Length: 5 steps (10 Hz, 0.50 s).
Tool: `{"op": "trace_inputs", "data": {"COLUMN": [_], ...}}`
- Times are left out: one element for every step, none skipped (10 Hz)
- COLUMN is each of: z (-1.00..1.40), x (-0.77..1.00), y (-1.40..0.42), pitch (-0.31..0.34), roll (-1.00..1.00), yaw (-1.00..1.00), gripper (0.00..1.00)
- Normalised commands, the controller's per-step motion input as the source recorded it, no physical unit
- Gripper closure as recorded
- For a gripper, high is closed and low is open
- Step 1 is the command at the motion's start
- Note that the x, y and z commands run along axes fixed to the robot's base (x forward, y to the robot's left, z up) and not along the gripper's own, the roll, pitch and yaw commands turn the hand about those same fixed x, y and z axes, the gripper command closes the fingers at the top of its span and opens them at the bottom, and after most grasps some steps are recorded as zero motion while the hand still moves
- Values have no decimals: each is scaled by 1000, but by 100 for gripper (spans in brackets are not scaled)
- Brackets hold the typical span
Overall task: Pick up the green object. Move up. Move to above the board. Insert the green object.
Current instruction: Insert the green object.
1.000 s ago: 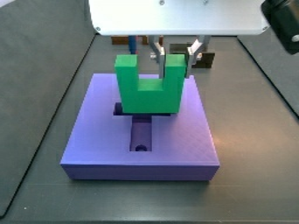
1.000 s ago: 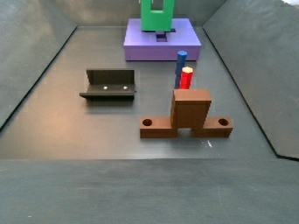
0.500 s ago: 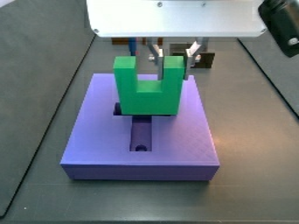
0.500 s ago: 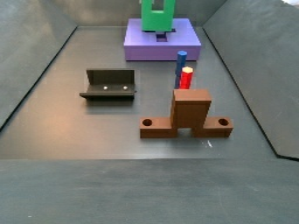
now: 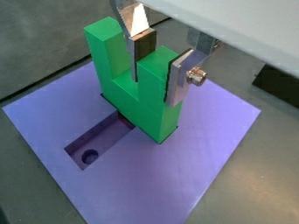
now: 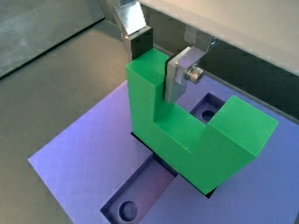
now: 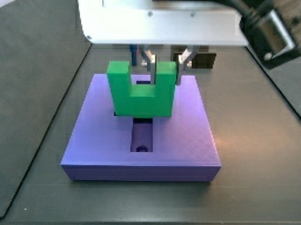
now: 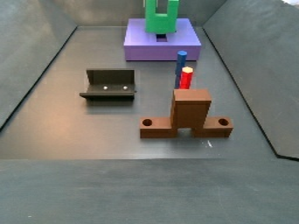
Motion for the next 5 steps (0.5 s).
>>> {"op": "trace_inputs", "data": {"z": [-383, -534, -597, -534, 0], "x": [0, 0, 0, 31, 0], "y": [57, 171, 183, 117, 0], "pitch": [-6, -26, -40, 0, 0], "roll": [-54, -117, -89, -37, 0], "yaw": [37, 31, 17, 40, 0], "gripper": [100, 100, 100, 100, 100]}}
